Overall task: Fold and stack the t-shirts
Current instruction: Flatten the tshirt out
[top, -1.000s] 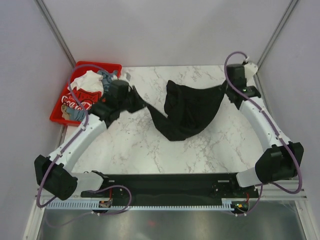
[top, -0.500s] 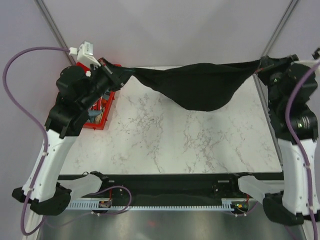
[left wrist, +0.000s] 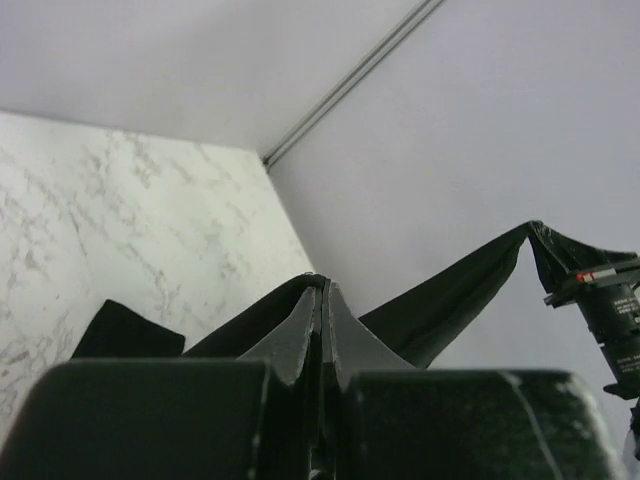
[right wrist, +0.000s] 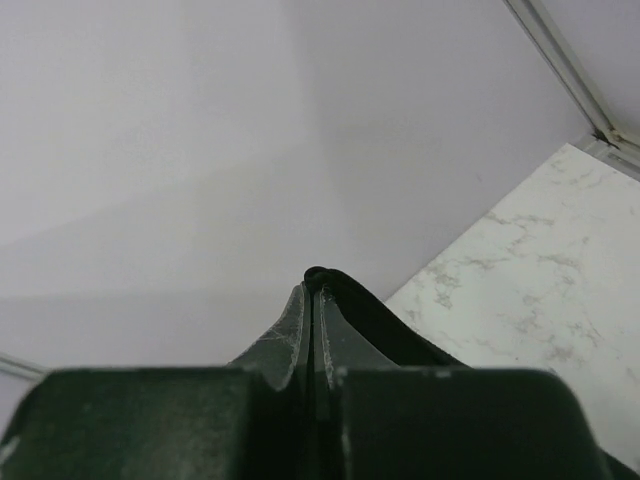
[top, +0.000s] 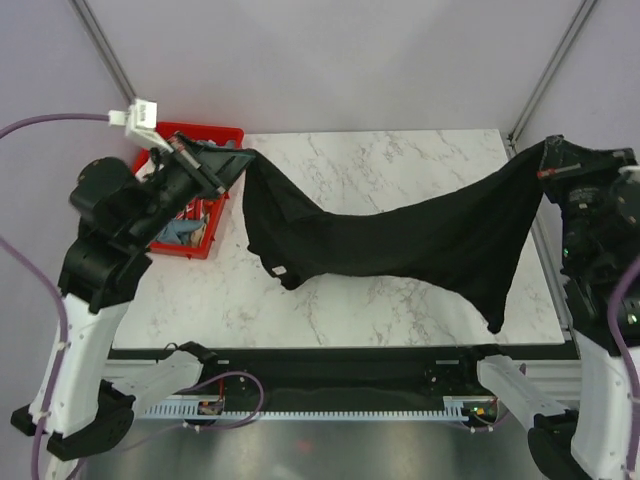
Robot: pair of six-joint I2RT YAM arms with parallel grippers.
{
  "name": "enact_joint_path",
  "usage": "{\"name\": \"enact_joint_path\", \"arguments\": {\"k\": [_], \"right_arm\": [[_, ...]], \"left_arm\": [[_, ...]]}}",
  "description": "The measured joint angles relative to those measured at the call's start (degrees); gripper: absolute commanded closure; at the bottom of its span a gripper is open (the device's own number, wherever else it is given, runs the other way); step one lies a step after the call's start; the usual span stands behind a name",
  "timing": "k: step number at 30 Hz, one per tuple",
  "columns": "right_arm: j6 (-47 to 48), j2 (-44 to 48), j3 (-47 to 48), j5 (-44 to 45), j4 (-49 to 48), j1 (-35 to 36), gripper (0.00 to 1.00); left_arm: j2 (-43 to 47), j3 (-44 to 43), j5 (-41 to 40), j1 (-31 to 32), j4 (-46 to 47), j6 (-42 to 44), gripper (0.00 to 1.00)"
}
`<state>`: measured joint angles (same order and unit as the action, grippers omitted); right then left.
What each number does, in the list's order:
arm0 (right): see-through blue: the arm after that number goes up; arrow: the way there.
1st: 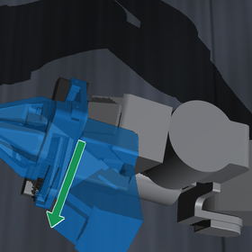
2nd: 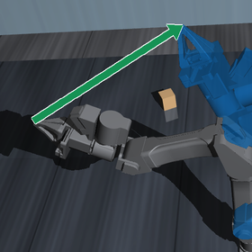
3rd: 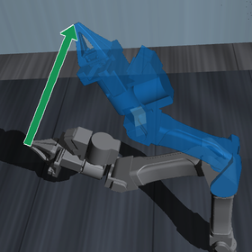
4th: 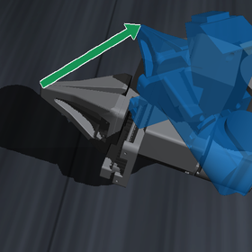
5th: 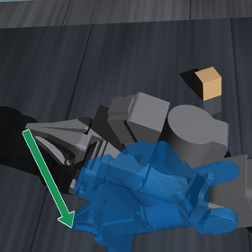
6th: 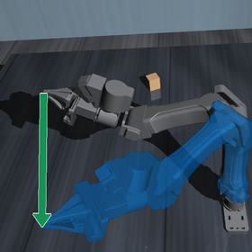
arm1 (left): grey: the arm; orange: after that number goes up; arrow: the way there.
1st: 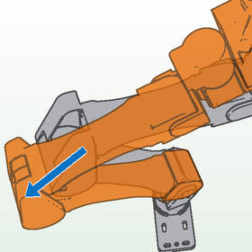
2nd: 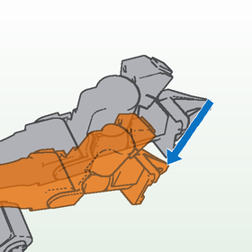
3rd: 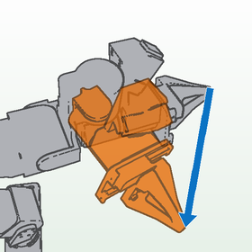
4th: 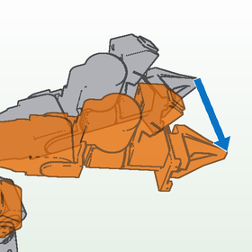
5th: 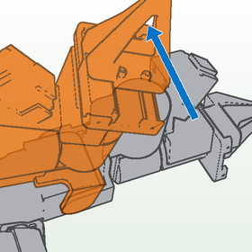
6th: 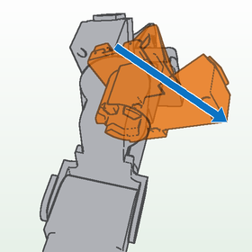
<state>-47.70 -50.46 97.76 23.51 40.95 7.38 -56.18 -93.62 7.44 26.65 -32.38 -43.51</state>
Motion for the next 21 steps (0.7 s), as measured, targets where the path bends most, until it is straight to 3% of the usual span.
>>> {"name": "enact_joint_path", "arguments": {"k": [6,12,16,21], "right_arm": [[1.6,-13.0,-9.7,-0.5,-5.7,0.0,1.00],[5.3,-30.7,-7.9,-3.5,-9.8,0.0,1.00],[8.5,-34.7,0.1,-4.2,-10.5,0.0,1.00],[11.2,-31.5,8.0,-3.5,-11.9,0.0,1.00]], "left_arm": [[-14.3,0.9,0.2,-1.8,-0.2,0.8,0.98],[-31.8,-5.3,-1.6,-7.9,-2.8,2.0,0.98],[-34.2,-14.6,-1.8,-11.5,-4.2,1.9,0.98],[-30.5,-24.0,-0.4,-11.8,-1.0,1.8,0.98]]}}
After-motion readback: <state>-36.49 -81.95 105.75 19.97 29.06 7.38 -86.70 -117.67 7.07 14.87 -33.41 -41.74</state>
